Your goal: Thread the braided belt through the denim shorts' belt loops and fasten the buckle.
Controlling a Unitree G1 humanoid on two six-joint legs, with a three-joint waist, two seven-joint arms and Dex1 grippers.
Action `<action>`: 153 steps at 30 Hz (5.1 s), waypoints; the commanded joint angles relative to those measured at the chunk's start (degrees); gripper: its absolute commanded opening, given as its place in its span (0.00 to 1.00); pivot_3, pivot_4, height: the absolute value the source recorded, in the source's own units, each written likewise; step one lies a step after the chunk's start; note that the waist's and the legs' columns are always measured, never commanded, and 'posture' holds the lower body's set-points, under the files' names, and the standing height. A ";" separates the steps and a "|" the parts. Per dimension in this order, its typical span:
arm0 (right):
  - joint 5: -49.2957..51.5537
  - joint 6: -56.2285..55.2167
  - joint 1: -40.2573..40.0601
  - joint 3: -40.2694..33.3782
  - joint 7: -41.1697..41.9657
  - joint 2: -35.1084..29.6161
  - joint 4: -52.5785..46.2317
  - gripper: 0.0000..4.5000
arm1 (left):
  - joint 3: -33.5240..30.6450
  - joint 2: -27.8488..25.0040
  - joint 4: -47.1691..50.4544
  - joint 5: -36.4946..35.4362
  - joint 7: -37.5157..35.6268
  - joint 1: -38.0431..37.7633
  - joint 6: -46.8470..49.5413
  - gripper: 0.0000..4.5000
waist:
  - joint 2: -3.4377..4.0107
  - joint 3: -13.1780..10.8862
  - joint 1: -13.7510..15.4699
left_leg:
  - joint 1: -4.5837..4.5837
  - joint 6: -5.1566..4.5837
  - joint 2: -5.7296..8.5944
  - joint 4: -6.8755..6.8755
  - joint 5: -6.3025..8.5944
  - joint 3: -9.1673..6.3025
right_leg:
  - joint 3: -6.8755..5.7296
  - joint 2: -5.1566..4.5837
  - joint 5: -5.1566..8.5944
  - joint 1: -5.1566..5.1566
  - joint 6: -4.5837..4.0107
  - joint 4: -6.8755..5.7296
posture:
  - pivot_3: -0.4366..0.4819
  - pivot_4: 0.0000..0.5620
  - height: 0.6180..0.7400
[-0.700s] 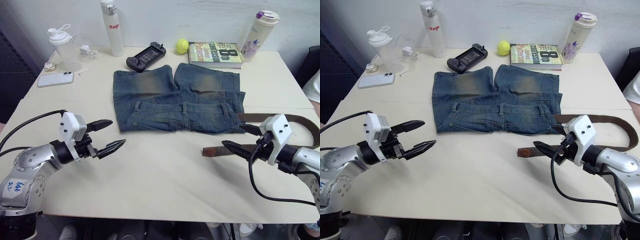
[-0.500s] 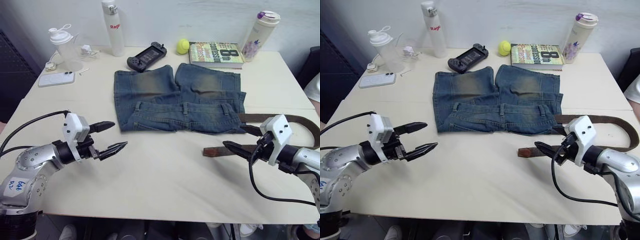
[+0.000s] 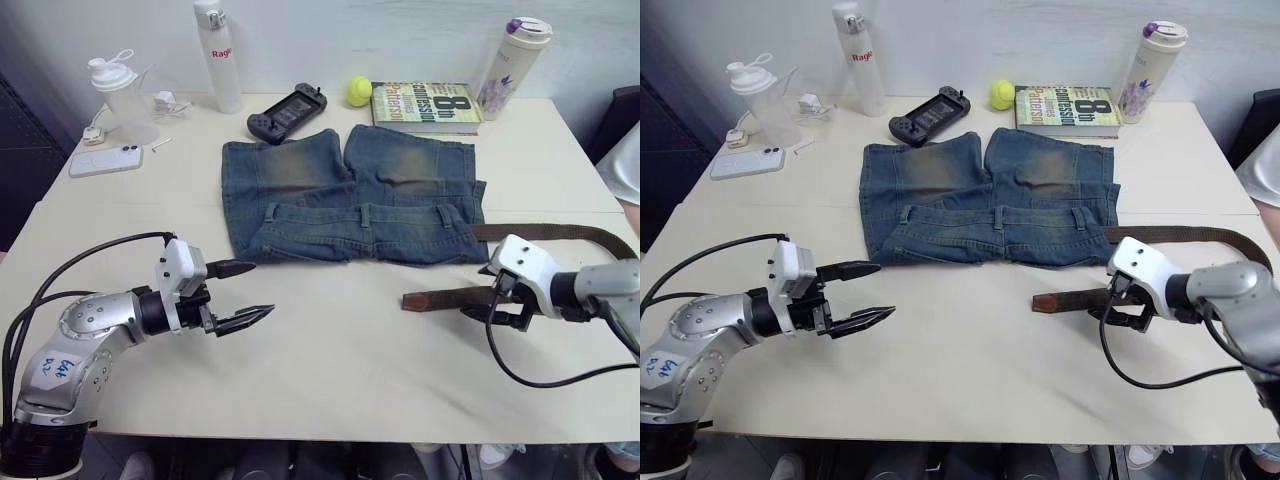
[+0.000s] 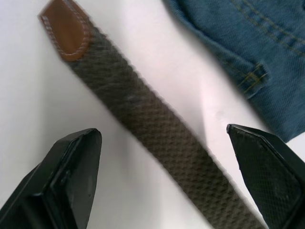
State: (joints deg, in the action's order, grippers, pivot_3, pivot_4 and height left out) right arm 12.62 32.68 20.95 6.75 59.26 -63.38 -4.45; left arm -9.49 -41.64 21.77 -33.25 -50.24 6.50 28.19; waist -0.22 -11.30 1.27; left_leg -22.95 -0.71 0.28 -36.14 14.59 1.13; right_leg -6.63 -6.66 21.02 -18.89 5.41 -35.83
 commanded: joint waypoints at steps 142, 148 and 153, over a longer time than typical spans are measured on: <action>82.85 -2.02 -15.09 -16.17 -69.50 62.60 -25.11 0.00 | 6.08 11.78 -12.73 -19.53 4.06 21.24 29.29 0.59 | -0.54 0.36 -1.53 | -0.29 0.05 -0.07 0.16 -0.09 1.08 | 2.79 0.33 0.01 -1.60 0.02 -1.09 | 0.48 0.27 1.00; 83.52 -6.60 -16.24 -21.30 -68.34 60.62 -26.79 0.00 | 23.57 7.74 -31.07 14.11 -2.88 30.86 -9.01 0.59 | -0.54 0.36 -0.90 | -0.30 -0.01 -0.01 0.19 -0.05 1.19 | 2.87 0.32 0.01 -1.67 0.01 -0.85 | 0.48 0.27 1.00; 84.74 -7.48 -16.65 -21.78 -66.76 59.46 -28.33 0.00 | 32.47 13.09 -51.84 34.11 3.43 40.37 -32.89 0.59 | -0.56 0.36 -0.66 | -0.39 -0.14 -0.01 0.19 0.02 1.28 | 2.89 0.28 -0.02 -1.71 0.08 -0.96 | 0.48 0.27 1.00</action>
State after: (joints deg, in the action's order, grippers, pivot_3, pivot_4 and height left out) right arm 95.82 26.06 4.21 -14.34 -8.68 -3.47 -29.67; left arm 21.48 -28.86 -25.78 -4.31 -48.05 45.04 2.15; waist -0.78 -10.94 0.61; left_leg -23.36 -0.86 0.25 -35.96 14.61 2.45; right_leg -3.73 -6.38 20.99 -20.63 5.51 -36.80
